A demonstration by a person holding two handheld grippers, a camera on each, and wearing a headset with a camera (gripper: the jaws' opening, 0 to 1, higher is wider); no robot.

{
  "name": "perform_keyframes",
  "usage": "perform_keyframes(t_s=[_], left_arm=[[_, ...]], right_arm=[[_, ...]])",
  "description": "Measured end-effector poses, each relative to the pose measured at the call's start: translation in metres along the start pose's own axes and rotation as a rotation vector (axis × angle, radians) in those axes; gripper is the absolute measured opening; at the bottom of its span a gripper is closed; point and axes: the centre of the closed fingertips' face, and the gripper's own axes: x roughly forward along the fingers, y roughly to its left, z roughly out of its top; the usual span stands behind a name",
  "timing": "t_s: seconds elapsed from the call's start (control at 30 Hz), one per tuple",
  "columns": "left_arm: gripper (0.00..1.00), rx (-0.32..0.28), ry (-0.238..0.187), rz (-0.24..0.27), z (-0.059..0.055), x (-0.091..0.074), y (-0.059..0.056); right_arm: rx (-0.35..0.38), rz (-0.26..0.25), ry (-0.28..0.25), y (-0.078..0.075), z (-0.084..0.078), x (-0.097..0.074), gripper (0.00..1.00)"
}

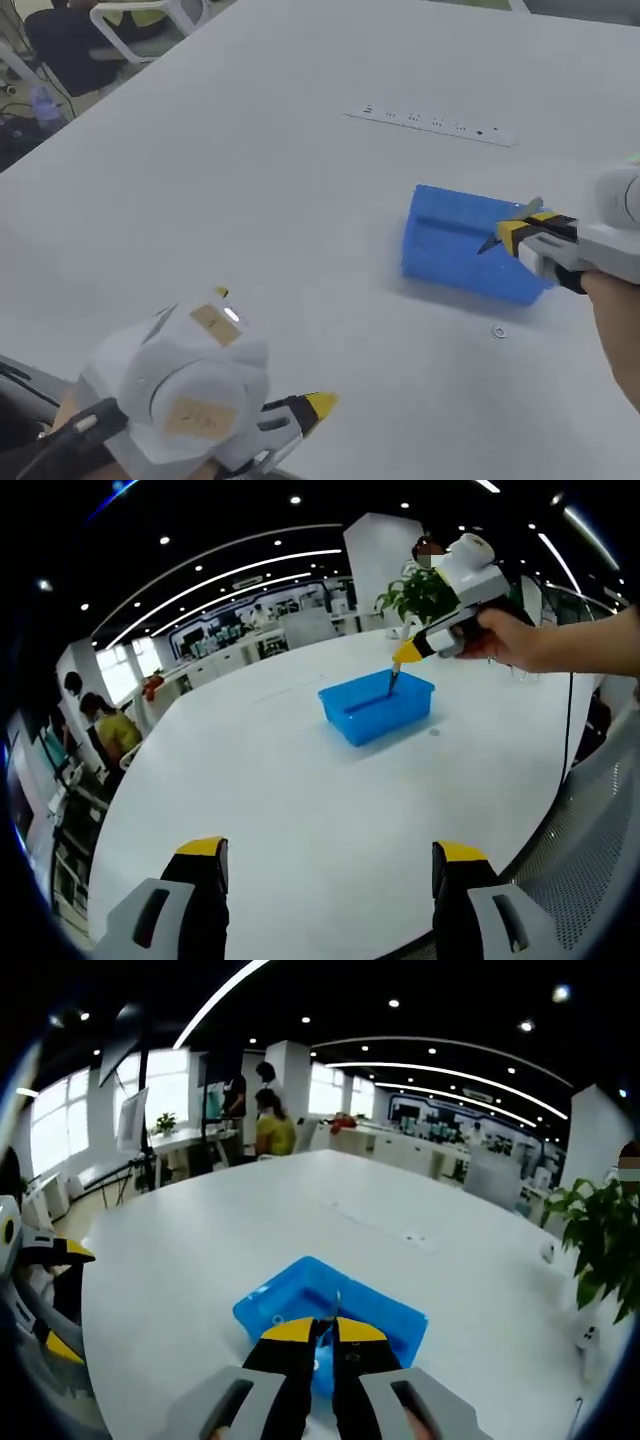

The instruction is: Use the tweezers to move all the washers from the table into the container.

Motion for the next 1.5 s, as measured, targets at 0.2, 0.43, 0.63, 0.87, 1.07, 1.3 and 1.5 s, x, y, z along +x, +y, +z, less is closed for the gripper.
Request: perform_keyframes(t_s=[0.2,0.43,0.63,0.87,1.07,1.3,1.5], left_arm=[[0.86,0.007,0.005,0.001,0.0,-0.001,-0.001],[0.86,0.0,-0.008,0.002,0.002,-0.001,0.0],[0.86,0.006,-0.01,0.003,0.002,-0.001,0.0],[0.86,-0.001,-0.004,0.007,0.001,-0.001,0.001],[0.85,-0.001,-0.002,0.01,0.001,-0.001,0.002],[0.84,0.004,-0.003,0.021,0.001,-0.001,0.004],[0.84,0.005,0.007,0.023,0.0,0.0,0.004]], right_arm=[[-0.008,0.011,-0.019,0.006,0.006,-0.019,0.02],[-0.003,0.016,-0.012,0.011,0.002,-0.036,0.02],[0.009,0.02,0.026,0.014,-0.017,-0.047,0.02],[0.025,0.013,0.08,0.013,-0.04,-0.046,0.02],[0.026,0.015,0.119,0.014,-0.056,-0.037,0.02],[0.023,0.013,0.146,0.012,-0.064,-0.03,0.02],[0.015,0.011,0.16,0.011,-0.069,-0.03,0.02]])
